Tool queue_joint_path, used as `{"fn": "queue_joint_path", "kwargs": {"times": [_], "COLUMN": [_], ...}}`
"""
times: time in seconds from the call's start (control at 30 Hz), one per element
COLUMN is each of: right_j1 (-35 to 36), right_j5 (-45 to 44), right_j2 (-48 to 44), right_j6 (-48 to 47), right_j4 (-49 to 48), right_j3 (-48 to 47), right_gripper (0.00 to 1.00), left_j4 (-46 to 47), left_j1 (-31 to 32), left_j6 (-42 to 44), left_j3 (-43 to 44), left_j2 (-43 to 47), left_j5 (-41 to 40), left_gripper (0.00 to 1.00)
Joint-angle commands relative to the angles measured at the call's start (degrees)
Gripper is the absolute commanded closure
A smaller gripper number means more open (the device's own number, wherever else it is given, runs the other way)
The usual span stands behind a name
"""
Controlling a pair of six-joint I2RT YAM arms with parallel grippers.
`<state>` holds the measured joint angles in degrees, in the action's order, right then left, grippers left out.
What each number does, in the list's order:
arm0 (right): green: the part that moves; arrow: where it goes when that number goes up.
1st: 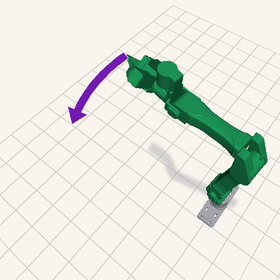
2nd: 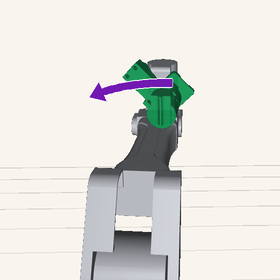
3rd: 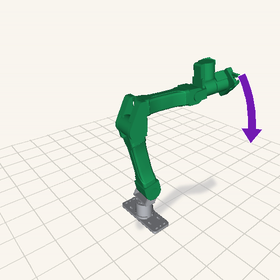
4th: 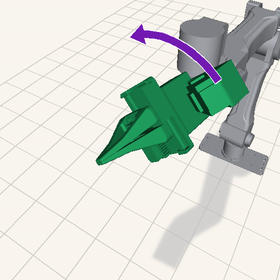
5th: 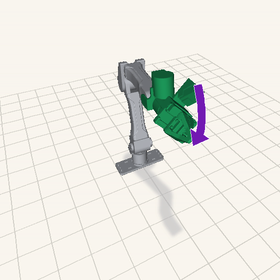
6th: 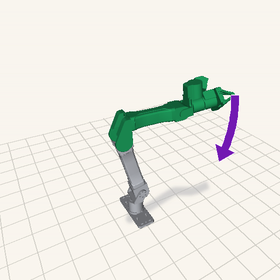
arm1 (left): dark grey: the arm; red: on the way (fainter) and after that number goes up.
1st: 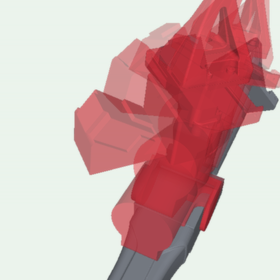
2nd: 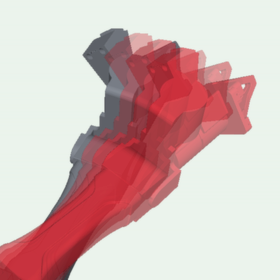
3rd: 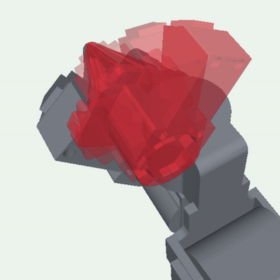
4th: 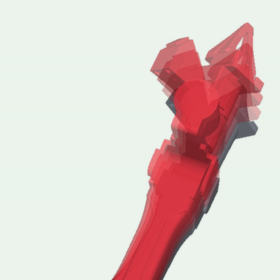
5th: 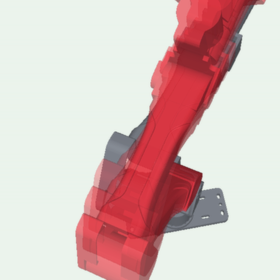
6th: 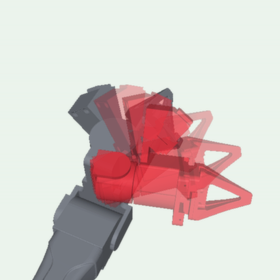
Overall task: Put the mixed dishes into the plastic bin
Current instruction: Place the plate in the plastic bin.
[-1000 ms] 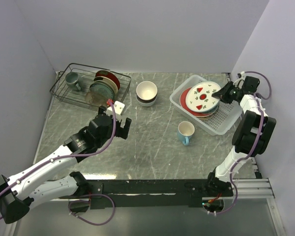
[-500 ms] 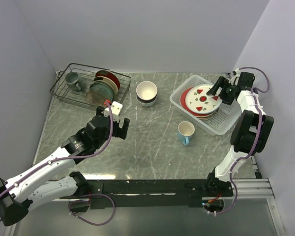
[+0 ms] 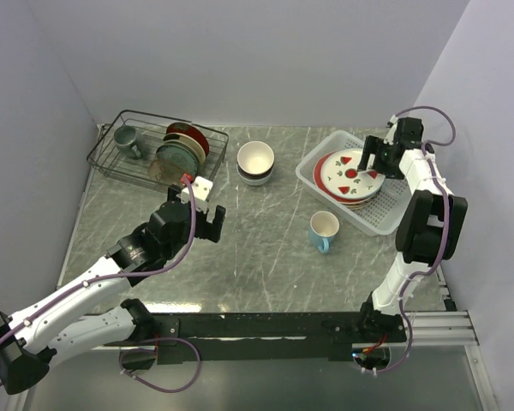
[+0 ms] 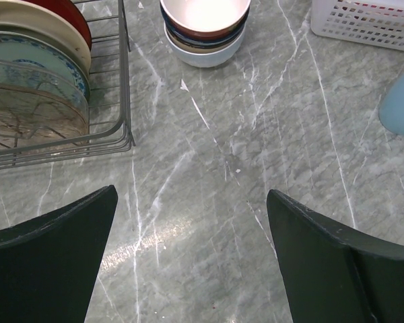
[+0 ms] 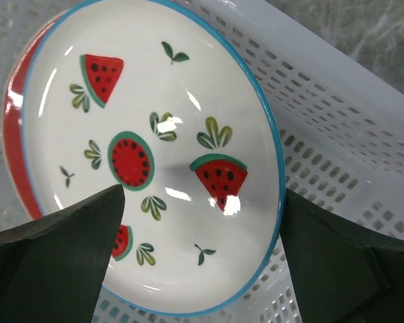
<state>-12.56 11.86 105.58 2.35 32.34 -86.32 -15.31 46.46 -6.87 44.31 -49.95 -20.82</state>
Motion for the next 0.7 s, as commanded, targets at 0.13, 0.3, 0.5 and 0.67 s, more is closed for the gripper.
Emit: {"fn": "queue_joint_path", "kwargs": {"times": [0.13, 0.3, 0.5, 0.67], "right_j1": [2.6, 3.3, 3.9, 3.8], "right_j5": [-12.1, -14.5, -4.2, 4.6], "right_j2": [-0.5, -4.2, -16.0, -29.6], "right_j6": [-5.1, -7.4, -12.2, -14.1], "right_j4": [0.7, -0.7, -2.1, -6.0], "right_j3": [-5.0, -3.2, 4.1, 15.2], "right_gripper": [0.0, 0.0, 0.0, 0.0], "left_j4": [2.2, 2.4, 2.8, 2.8], "left_j1": [-0.3, -0.2, -0.3, -0.7], "left_j6": [-0.1, -0.2, -0.3, -0.7], "left_j3": [0.9, 0.7, 0.4, 0.2], "left_j2": [1.7, 2.2, 2.6, 2.4], "left_j5": [1.4, 1.6, 1.6, 1.0], "left_gripper": [0.01, 0.01, 0.01, 0.01]}}
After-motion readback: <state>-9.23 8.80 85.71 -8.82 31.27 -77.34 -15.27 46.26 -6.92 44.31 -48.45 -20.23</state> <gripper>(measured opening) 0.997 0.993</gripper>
